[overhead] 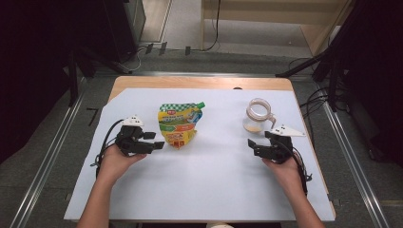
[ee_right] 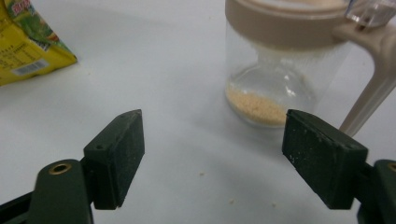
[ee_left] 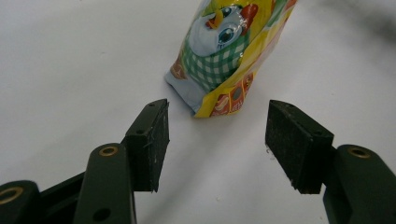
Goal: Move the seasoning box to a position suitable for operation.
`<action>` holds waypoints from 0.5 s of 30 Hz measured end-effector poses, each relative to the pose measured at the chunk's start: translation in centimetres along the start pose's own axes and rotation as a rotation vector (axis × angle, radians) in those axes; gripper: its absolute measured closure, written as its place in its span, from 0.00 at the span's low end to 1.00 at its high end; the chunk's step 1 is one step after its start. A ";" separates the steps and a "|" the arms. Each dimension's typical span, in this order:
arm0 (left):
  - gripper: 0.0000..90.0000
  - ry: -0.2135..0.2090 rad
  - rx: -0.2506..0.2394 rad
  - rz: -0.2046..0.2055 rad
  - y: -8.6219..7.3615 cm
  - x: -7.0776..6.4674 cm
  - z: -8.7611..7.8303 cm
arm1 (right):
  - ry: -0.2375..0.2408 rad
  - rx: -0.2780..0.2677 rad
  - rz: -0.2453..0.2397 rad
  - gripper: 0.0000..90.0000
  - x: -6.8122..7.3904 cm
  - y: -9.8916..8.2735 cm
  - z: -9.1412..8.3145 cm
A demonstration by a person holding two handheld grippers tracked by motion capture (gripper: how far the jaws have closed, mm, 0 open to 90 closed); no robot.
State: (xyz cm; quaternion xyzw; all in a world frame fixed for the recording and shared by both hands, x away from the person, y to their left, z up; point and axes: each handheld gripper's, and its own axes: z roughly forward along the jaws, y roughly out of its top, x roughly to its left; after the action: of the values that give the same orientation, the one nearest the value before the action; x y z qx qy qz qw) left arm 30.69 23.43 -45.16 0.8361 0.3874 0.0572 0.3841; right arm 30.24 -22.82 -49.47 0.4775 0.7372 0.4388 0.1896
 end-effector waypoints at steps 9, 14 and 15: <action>0.44 -0.027 -0.031 -0.011 -0.2 0.0 -0.5 | -0.055 0.002 0.034 0.26 -0.3 1.2 1.0; 0.45 -0.032 -0.034 -0.016 -0.4 0.2 -0.6 | -0.106 -0.017 0.071 0.26 -0.2 1.6 2.1; 0.45 -0.030 -0.036 -0.017 -0.4 0.3 -0.6 | -0.128 -0.027 0.074 0.24 0.0 1.8 2.5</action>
State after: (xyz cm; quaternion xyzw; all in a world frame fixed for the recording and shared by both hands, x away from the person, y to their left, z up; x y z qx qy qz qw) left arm 30.42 24.11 -45.09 0.8265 0.3878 0.0481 0.4053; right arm 32.99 -21.36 -49.33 0.5289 0.6995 0.4241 0.2262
